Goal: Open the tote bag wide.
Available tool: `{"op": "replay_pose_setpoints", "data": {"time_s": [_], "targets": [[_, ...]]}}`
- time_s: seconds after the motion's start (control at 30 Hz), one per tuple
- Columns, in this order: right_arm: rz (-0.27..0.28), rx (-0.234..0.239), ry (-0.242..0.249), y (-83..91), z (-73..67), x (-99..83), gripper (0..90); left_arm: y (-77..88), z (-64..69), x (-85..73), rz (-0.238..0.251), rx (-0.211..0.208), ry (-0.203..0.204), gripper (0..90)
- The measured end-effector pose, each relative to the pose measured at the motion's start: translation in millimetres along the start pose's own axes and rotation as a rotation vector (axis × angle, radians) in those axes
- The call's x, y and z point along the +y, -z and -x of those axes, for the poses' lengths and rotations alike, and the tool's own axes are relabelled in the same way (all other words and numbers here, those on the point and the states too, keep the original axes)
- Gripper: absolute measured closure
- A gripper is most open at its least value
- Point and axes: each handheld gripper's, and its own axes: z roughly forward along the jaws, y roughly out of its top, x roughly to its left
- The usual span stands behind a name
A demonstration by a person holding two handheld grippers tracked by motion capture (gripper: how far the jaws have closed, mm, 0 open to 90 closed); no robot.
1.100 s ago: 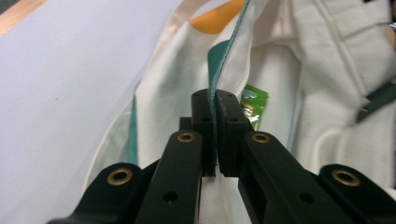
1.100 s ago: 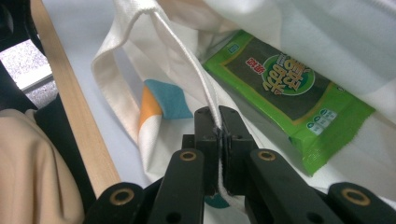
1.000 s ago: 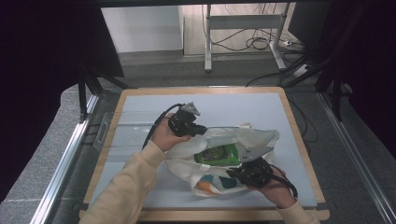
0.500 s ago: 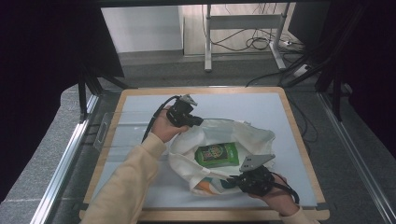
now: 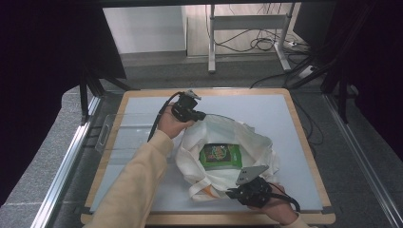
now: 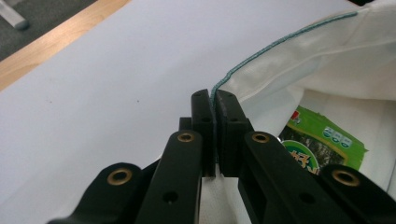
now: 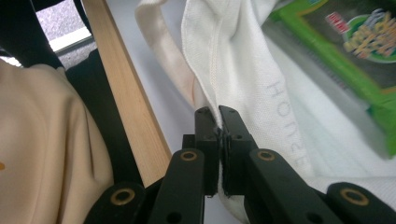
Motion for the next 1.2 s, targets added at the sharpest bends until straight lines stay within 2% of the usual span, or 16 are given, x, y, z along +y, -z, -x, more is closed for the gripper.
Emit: {"op": "replay_pose_setpoints", "data": {"time_s": [0.1, 0.13, 0.23, 0.5, 0.6, 0.63, 0.67, 0.7, 0.73, 0.8, 0.9, 0.93, 1.03, 1.2], "targets": [[-0.016, 0.004, 0.004, -5.3, -1.5, -1.7, 86.7, -2.8, -4.4, 0.7, -0.004, 0.002, 0.010, 88.1], [-0.018, 0.005, 0.010, -6.4, -2.7, -1.9, 86.7, -3.9, -6.5, 0.4, -0.001, -0.008, 0.026, 88.1], [-0.012, 0.009, 0.005, -6.6, -1.3, -2.3, 86.6, -4.2, -6.1, -0.4, -0.002, -0.010, 0.027, 88.0], [0.002, 0.000, -0.002, -5.3, 0.7, -2.6, 85.9, 6.4, 3.0, -6.0, 0.023, -0.025, -0.009, 84.7], [0.026, -0.007, -0.019, -1.0, 2.0, -1.9, 81.8, 14.0, 6.6, -8.8, 0.041, -0.043, -0.016, 73.6], [0.026, -0.007, -0.019, -1.0, 2.0, -1.9, 81.8, 17.5, 8.1, -9.9, 0.049, -0.047, -0.024, 73.6], [0.033, -0.010, -0.027, 0.5, 2.6, -1.4, 77.6, 21.4, 10.3, -11.1, 0.058, -0.054, -0.024, 66.8], [0.033, -0.010, -0.027, 0.5, 2.6, -1.4, 77.6, 25.6, 12.4, -12.3, 0.068, -0.064, -0.029, 66.8], [0.040, -0.017, -0.027, 1.5, 3.2, -1.1, 72.9, 34.0, 18.3, -15.1, 0.081, -0.081, -0.041, 58.7], [0.046, -0.017, -0.036, 3.0, 3.7, -0.3, 69.1, 42.7, 24.6, -18.5, 0.090, -0.091, -0.056, 52.6], [0.066, -0.028, -0.037, 7.3, 4.3, 1.3, 62.1, 55.3, 32.8, -24.2, 0.108, -0.102, -0.077, 47.6], [0.066, -0.028, -0.037, 7.3, 4.3, 1.3, 62.1, 55.3, 32.8, -24.2, 0.108, -0.102, -0.077, 45.8], [0.102, -0.050, -0.049, 14.9, 6.5, 2.8, 53.3, 66.3, 39.2, -30.3, 0.130, -0.109, -0.081, 41.1], [0.131, -0.068, -0.066, 21.5, 10.2, 2.9, 48.4, 81.4, 48.1, -42.1, 0.121, -0.122, -0.090, 36.0]]}}
